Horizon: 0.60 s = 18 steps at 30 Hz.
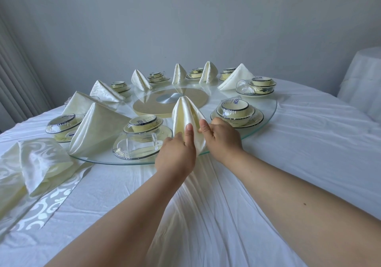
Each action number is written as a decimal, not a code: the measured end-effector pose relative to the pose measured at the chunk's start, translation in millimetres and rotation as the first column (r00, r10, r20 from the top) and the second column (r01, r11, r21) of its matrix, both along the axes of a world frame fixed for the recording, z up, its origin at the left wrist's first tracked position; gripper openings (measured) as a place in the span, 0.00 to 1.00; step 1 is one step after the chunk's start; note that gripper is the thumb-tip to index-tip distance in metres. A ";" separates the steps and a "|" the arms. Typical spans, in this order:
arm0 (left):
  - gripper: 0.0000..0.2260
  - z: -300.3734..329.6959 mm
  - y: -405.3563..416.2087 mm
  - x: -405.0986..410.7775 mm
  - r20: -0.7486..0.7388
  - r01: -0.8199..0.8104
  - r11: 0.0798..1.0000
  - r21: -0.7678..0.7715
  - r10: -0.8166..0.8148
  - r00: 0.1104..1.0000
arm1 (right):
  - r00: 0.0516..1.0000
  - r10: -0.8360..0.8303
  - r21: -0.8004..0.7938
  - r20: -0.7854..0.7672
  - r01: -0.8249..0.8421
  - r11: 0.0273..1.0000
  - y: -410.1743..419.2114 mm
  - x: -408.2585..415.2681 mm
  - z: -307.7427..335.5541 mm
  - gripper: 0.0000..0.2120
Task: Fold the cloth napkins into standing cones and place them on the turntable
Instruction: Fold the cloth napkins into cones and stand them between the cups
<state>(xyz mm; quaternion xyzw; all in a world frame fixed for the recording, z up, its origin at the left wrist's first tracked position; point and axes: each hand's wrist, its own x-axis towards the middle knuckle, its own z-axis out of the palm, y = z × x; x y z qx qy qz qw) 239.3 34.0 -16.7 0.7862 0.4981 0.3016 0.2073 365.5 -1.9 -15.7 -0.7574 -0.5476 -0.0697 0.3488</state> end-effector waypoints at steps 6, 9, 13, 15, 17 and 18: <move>0.33 2.1 1.6 -1.7 -0.024 -0.003 1.000 -0.027 0.002 1.000 | 0.999 0.003 -0.095 0.038 0.001 0.996 -1.8 -0.6 -1.0 0.32; 0.30 3.4 1.4 -1.4 -0.042 0.002 1.000 -0.023 -0.003 0.999 | 0.999 -0.005 -0.085 0.034 0.008 0.996 -2.5 0.1 -0.8 0.31; 0.31 6.5 -6.1 -4.2 -0.026 0.017 1.000 0.015 -0.016 1.000 | 0.995 -0.008 -0.012 0.100 0.009 1.000 -2.5 0.2 -1.8 0.31; 0.29 9.2 -12.1 -7.3 -0.018 0.018 0.999 0.044 -0.018 1.000 | 0.992 -0.014 0.031 0.124 0.010 0.999 -3.5 -1.5 -0.6 0.31; 0.26 11.4 -16.3 -11.3 -0.018 0.007 0.997 0.076 -0.006 1.000 | 0.992 -0.014 0.089 0.127 0.003 0.996 -4.9 -3.6 0.8 0.31; 0.24 12.5 -18.3 -13.9 -0.020 -0.003 0.996 0.093 0.005 1.000 | 0.992 -0.009 0.127 0.124 -0.007 0.992 -5.8 -4.4 1.8 0.32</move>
